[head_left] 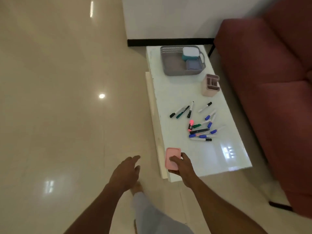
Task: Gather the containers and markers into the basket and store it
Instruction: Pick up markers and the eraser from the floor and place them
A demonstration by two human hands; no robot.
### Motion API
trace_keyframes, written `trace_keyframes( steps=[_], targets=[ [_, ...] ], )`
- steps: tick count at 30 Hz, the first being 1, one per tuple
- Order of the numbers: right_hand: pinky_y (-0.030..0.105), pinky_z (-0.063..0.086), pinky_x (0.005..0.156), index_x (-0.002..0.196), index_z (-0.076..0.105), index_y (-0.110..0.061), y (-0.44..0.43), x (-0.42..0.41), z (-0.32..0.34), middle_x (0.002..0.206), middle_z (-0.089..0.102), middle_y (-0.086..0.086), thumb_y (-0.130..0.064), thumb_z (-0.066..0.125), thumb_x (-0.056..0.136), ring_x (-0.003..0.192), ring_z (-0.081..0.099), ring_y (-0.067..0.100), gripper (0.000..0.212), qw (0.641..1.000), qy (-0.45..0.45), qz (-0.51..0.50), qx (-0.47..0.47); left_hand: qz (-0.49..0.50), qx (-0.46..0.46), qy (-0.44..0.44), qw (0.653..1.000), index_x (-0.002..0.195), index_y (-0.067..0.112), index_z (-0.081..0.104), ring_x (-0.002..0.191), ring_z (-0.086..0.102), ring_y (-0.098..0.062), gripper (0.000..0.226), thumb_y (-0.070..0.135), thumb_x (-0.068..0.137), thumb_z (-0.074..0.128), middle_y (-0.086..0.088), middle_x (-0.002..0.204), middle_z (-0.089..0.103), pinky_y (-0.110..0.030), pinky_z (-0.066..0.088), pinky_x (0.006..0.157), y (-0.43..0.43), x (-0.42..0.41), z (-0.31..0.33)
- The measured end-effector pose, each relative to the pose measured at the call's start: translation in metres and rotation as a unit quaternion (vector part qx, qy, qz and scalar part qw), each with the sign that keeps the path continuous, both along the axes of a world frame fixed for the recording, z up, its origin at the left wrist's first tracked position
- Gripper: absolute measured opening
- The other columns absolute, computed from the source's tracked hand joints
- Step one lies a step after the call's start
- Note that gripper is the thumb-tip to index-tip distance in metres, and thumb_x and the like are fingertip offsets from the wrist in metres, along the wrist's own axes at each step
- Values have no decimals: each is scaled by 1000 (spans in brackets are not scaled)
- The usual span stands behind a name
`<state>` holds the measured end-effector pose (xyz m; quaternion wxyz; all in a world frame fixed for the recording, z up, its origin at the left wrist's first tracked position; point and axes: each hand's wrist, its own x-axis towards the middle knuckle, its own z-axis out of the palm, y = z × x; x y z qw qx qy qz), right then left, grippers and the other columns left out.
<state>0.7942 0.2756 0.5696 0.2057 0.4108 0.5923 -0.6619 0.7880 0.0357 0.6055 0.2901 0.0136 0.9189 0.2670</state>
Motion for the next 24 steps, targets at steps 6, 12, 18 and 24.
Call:
trace_keyframes(
  steps=[6,12,18,24],
  targets=[
    [42,60,74,117,59,-14,-65,-88,11,110,63,15,-10,65,88,94,62,29,30,979,54,-168,-99,-49,41,8,998,144,25,43,109,61,-18,46,33,99,50,-1,125,61,-35,45,101,-13,-136,33],
    [43,61,74,118,61,-16,-130,-206,26,113,64,15,-13,65,88,97,64,31,31,978,86,-153,-117,-64,65,4,996,136,25,53,91,66,-16,47,48,96,51,3,114,66,-36,52,90,-43,-279,52],
    [35,61,71,119,53,-16,-152,-306,64,118,62,8,-18,75,81,99,68,26,44,987,116,-92,-70,-58,132,-77,987,140,27,46,102,63,-17,58,47,89,65,1,124,56,-28,46,87,-47,-395,81],
    [35,59,71,121,53,-12,-131,-392,81,113,67,14,-6,80,76,91,70,27,53,970,141,-193,-51,-163,191,-185,950,121,7,62,75,69,-19,35,11,87,70,-13,100,74,-26,53,66,-22,-533,92]
  ],
)
